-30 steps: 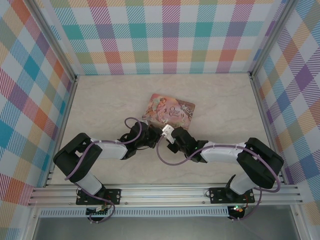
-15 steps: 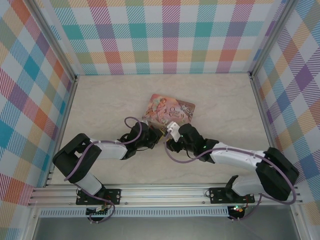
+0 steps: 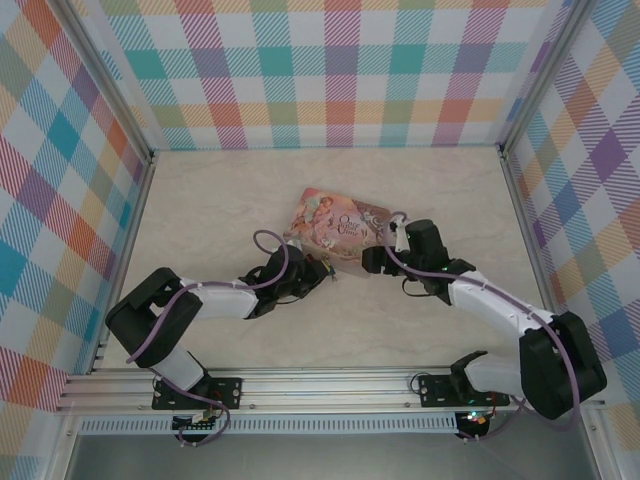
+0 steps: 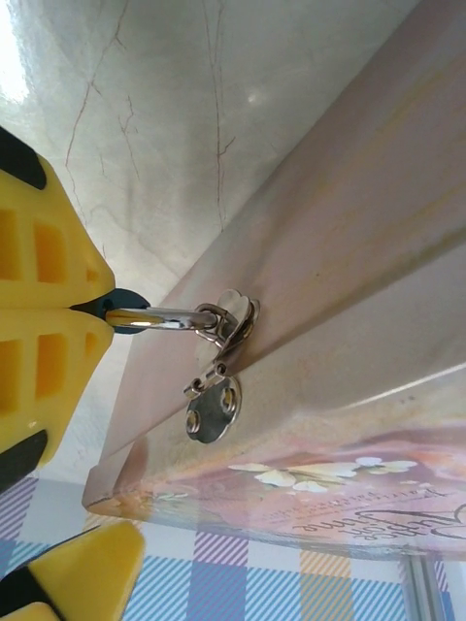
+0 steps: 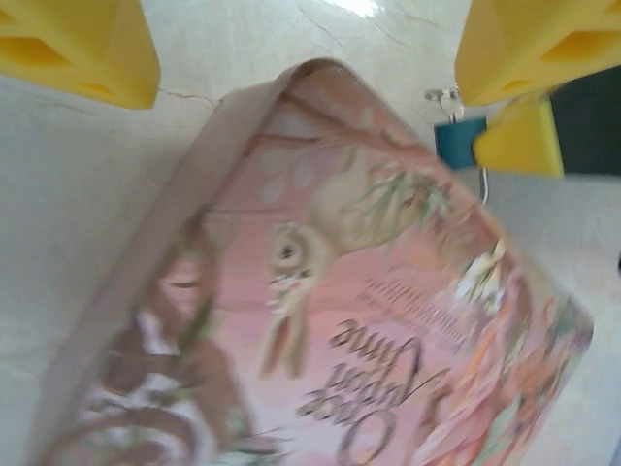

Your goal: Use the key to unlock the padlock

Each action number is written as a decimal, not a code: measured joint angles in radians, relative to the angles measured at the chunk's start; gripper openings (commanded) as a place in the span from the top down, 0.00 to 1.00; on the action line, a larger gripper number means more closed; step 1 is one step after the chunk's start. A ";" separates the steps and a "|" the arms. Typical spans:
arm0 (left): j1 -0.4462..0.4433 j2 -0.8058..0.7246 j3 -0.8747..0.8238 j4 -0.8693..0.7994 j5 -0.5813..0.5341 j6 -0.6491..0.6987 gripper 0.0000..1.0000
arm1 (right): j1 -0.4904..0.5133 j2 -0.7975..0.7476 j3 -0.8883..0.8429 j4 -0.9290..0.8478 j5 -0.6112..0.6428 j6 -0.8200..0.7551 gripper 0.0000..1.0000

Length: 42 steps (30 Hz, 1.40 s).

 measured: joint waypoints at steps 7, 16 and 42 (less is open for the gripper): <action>-0.010 0.009 0.029 -0.041 -0.023 0.044 1.00 | -0.087 0.107 -0.004 0.090 -0.117 0.144 0.15; -0.010 0.071 0.058 -0.060 -0.033 0.065 0.54 | -0.088 0.202 0.040 0.117 -0.189 0.163 0.15; 0.120 -0.336 0.059 -0.321 -0.126 0.287 0.20 | -0.121 0.497 0.380 0.121 -0.328 0.071 0.11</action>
